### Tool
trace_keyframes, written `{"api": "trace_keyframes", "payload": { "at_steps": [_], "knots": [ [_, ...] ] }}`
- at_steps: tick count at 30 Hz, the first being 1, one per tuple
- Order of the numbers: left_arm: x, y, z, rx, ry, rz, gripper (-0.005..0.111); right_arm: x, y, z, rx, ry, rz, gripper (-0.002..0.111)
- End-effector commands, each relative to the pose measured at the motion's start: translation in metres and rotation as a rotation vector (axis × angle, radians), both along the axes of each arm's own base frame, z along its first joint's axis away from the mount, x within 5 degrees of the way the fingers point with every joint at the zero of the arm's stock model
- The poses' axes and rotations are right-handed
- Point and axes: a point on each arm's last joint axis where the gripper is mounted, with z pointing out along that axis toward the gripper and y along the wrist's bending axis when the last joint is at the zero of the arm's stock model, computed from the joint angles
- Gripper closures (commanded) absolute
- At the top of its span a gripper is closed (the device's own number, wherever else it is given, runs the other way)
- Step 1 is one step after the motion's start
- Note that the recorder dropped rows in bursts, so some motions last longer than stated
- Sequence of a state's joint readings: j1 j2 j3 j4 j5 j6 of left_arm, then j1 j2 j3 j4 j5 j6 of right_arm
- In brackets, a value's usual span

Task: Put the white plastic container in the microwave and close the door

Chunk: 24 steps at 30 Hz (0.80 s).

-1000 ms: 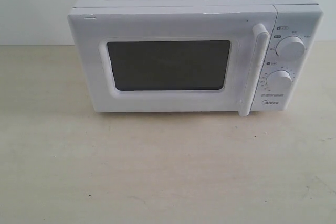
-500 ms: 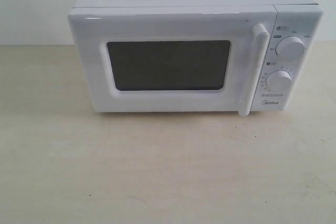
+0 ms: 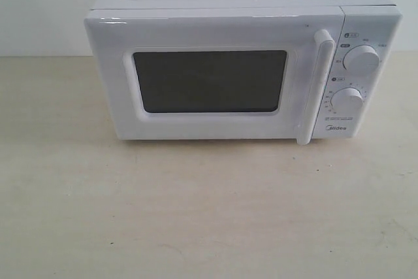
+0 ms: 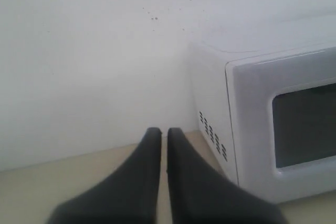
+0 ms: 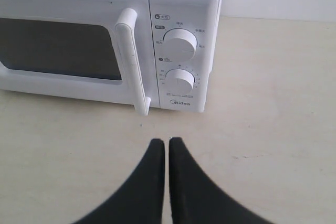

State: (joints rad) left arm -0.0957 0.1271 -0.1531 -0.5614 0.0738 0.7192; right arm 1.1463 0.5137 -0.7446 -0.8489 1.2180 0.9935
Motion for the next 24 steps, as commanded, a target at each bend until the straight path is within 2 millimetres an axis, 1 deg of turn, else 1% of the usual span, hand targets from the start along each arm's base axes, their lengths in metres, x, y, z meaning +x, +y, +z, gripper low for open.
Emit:
{"api": "trace_keyframes", "payload": {
  "at_steps": [1,3,6,12,15,19,24],
  "knots": [
    [-0.008,0.005,-0.024,-0.023,-0.088,0.052,0.102,0.0,-0.001,-0.001,-0.01,-0.003,0.0,0.108],
    [-0.006,0.006,-0.033,-0.022,-0.077,0.065,0.102,0.0,-0.001,-0.001,-0.01,-0.003,0.0,0.108],
    [-0.006,0.008,-0.033,-0.037,-0.091,0.077,0.102,0.0,-0.001,-0.001,-0.012,-0.007,-0.001,0.108],
    [-0.006,0.007,-0.033,0.06,-0.102,0.081,0.102,0.0,-0.001,-0.001,-0.012,-0.007,-0.001,0.108],
    [-0.006,0.007,-0.034,0.054,-0.091,0.074,0.102,0.0,-0.001,-0.001,-0.012,-0.007,-0.001,0.108],
    [-0.006,0.003,-0.046,0.058,0.041,0.028,0.102,0.0,-0.001,-0.001,-0.012,-0.007,-0.001,0.108],
    [-0.007,0.005,-0.064,-0.007,0.25,0.054,0.102,0.0,-0.001,-0.001,-0.012,-0.007,-0.001,0.108]
  ]
}}
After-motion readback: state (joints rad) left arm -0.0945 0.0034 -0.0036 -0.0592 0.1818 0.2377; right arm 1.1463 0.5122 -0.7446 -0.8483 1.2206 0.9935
